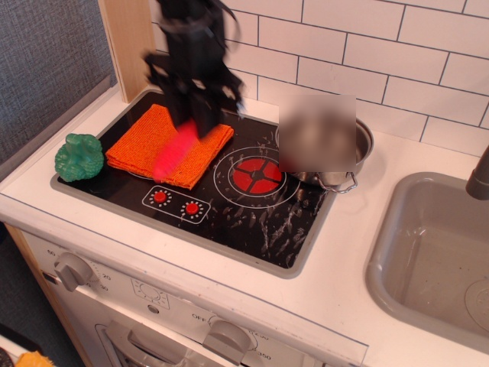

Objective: Put the red fork on the orange cloth.

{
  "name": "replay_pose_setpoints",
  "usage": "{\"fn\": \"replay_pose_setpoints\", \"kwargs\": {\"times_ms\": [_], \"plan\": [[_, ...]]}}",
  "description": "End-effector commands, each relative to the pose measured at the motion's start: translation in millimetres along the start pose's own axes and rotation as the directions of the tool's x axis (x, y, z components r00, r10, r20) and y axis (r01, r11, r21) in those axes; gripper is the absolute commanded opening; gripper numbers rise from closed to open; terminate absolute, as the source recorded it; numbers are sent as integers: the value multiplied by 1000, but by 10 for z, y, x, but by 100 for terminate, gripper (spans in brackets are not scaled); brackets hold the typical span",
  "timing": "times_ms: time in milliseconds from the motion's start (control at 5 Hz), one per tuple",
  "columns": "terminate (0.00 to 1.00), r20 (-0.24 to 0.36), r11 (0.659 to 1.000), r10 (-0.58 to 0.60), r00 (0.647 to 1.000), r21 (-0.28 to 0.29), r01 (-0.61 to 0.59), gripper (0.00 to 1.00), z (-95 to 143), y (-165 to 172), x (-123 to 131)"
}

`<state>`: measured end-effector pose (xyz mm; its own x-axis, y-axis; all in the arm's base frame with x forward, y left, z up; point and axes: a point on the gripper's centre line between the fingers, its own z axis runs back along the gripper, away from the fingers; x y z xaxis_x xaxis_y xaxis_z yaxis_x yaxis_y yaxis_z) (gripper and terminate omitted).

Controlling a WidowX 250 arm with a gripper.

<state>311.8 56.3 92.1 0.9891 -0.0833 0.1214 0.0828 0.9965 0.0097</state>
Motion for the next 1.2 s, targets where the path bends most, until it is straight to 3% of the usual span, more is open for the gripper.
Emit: {"fn": "replay_pose_setpoints", "kwargs": {"times_ms": [0,400,600,800,1000], "plan": [[0,9,999,33,999,31,-33,0,-50,430,169],[0,-49,997,78,996,32,-76,0,-302,629,164],[0,-49,997,68,996,33,-67,100,-275,609,172],[0,-4,998,42,999,39,-42,100,-108,534,206],[0,74,999,-6,997,52,2,100,225,394,175]]}}
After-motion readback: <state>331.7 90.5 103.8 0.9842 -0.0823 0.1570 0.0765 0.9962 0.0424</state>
